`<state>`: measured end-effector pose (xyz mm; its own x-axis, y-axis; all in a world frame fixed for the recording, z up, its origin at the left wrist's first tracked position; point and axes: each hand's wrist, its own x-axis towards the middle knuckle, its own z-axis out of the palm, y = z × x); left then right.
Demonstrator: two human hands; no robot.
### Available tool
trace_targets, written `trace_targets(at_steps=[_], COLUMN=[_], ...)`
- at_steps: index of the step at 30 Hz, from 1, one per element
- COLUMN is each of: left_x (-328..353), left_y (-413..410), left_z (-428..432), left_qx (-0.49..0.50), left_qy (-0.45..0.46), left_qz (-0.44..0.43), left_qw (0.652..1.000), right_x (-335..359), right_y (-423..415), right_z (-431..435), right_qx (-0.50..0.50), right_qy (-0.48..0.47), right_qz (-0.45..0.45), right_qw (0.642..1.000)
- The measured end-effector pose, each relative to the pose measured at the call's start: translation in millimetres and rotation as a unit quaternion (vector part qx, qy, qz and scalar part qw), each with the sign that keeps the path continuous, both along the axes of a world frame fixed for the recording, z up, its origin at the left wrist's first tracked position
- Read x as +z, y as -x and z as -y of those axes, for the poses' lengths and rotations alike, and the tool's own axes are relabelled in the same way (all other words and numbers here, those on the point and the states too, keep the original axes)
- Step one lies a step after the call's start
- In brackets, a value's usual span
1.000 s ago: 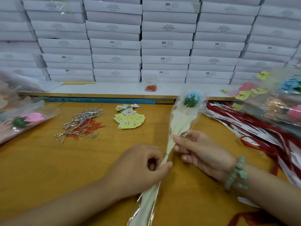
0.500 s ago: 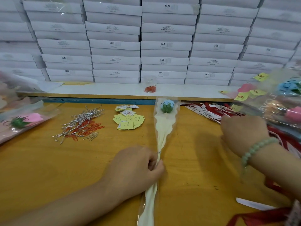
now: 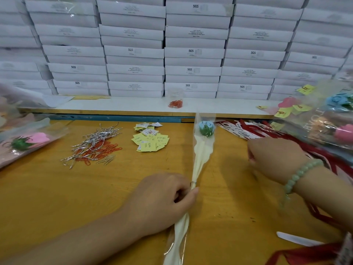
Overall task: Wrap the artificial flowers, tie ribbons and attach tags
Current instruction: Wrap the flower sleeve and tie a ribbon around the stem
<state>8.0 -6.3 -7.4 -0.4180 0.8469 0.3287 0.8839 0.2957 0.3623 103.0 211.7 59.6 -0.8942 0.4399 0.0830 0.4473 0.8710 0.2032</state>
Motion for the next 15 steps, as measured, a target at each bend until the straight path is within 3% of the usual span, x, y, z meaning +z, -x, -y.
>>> trace_targets(at_steps=[2,4,8,12,15], left_x=[0,0,3,4,4], left_y=[-1,-1,1,5,9], left_z=[0,0,1,2,1], left_qx=[0.0,0.006,0.001,-0.079,-0.098], left_qy=[-0.012,-0.035,-0.108,-0.163,-0.176], left_qz=[0.005,0.014,0.051,0.145,0.199], left_qw=[1.0,0.999,0.993,0.973,0.959], right_x=[-2,-2,0,-6,-11], right_y=[1,3,4,4,6], right_z=[1,6,21,33,36], right_qx=[0.051,0.114,0.211,0.267,0.286], right_qy=[0.083,0.211,0.477,0.582,0.612], right_qz=[-0.068,-0.133,-0.167,-0.134,-0.143], right_qw=[0.993,0.962,0.837,0.756,0.723])
